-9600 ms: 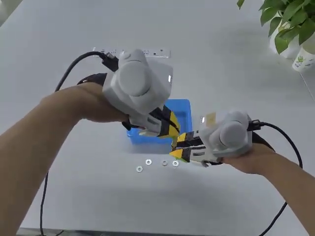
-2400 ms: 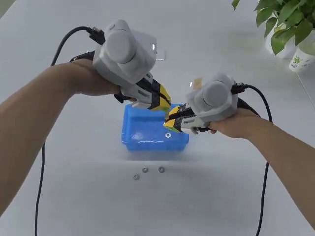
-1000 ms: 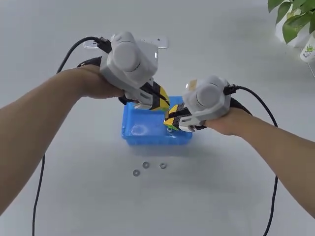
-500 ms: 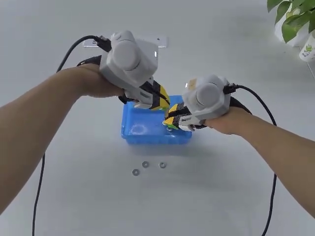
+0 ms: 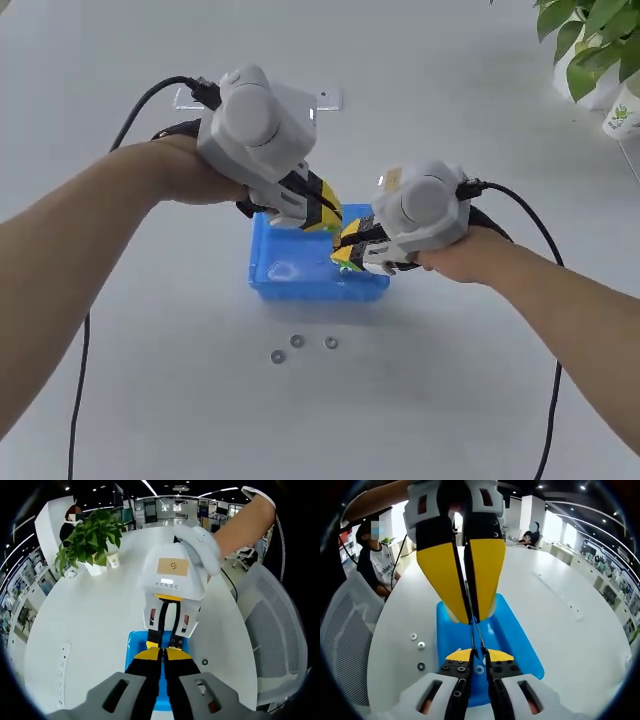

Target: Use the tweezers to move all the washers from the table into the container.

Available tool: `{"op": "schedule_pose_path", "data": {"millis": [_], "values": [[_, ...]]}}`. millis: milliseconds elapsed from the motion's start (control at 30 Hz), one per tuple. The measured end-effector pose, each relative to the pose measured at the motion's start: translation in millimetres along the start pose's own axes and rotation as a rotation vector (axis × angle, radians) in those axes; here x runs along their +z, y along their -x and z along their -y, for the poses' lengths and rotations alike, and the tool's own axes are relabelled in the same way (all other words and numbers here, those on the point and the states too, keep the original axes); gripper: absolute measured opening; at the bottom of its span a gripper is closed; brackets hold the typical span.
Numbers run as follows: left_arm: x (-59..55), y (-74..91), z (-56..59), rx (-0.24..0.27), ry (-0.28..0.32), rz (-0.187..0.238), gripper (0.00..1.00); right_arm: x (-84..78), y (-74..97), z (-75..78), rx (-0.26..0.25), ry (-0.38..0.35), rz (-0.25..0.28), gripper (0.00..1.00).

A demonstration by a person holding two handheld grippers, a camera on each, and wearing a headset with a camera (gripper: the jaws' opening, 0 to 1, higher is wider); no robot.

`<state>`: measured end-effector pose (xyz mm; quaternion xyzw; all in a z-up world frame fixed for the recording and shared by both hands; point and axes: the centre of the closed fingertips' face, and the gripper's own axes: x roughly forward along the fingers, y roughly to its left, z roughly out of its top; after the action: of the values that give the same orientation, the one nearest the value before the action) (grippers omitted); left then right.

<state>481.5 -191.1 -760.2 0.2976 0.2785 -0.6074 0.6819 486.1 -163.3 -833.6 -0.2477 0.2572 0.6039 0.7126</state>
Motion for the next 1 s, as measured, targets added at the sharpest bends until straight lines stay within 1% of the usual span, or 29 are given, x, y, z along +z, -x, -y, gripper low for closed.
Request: {"op": "schedule_pose_path", "data": {"millis": [133, 267, 767, 933, 1000], "values": [[5.1, 6.0, 2.6, 0.004, -0.004, 0.003, 0.05, 4.5, 4.2, 0.2, -0.01, 0.016, 0.006, 0.11], [9.1, 11.3, 5.7, 0.007, -0.006, 0.008, 0.05, 7.7, 8.1, -1.0, -0.016, 0.017, 0.015, 0.11], [22.2, 28.7, 27.9, 0.019, -0.022, 0.0, 0.05, 22.3, 23.5, -20.5, -0.024, 0.041, 0.042, 0.11], [25.7, 31.3, 35.7, 0.019, -0.025, -0.001, 0.05, 23.8, 28.6, -28.2, -0.03, 0.043, 0.052, 0.12], [26.1, 31.0, 40.5, 0.014, -0.023, -0.004, 0.05, 23.6, 30.0, -33.6, -0.027, 0.042, 0.053, 0.12]]}}
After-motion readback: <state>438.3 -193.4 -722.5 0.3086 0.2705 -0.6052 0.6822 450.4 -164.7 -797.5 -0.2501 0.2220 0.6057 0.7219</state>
